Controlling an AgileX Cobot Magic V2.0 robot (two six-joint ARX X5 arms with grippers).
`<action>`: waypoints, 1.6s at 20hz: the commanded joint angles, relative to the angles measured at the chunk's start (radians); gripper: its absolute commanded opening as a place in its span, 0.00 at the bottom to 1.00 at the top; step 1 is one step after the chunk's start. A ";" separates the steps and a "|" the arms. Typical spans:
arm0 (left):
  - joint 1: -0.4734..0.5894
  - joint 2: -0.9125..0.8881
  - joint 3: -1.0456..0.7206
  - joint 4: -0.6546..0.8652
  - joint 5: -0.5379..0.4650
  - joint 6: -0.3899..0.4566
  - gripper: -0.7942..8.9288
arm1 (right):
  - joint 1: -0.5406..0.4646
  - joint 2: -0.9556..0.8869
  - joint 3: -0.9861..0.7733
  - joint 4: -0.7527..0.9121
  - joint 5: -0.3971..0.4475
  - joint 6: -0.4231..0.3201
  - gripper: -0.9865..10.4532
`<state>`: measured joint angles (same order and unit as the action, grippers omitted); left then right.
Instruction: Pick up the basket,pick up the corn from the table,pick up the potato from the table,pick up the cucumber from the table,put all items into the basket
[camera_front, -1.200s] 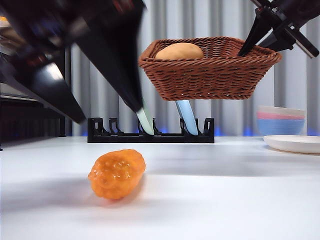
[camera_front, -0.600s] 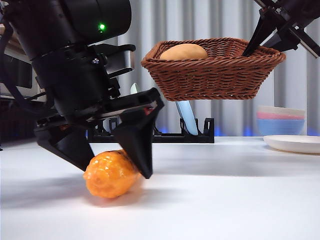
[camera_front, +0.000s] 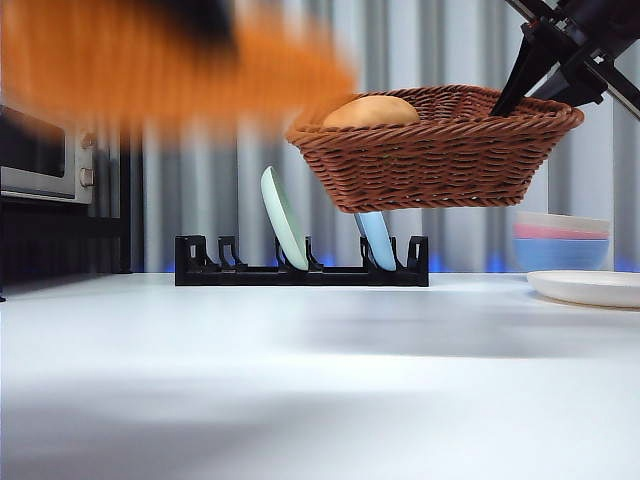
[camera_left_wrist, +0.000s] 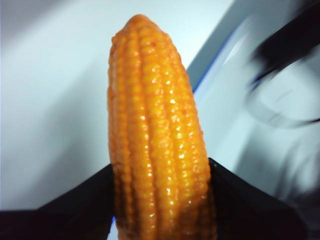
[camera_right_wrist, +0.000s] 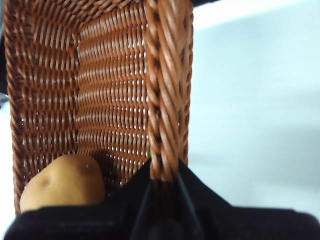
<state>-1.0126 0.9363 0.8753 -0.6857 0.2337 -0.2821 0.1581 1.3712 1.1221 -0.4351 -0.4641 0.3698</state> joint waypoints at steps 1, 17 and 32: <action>-0.020 -0.096 0.088 0.098 -0.149 -0.057 0.07 | 0.026 -0.010 0.012 0.003 -0.008 -0.005 0.08; 0.279 0.558 0.502 0.117 -0.409 0.203 0.33 | 0.283 -0.010 0.012 -0.031 -0.004 -0.004 0.08; 0.232 0.359 0.705 0.026 -0.278 0.204 0.76 | 0.274 0.164 0.012 0.064 0.159 0.159 0.08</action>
<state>-0.7753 1.3010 1.5776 -0.6605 -0.0448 -0.0822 0.4324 1.5242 1.1294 -0.3893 -0.2958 0.4789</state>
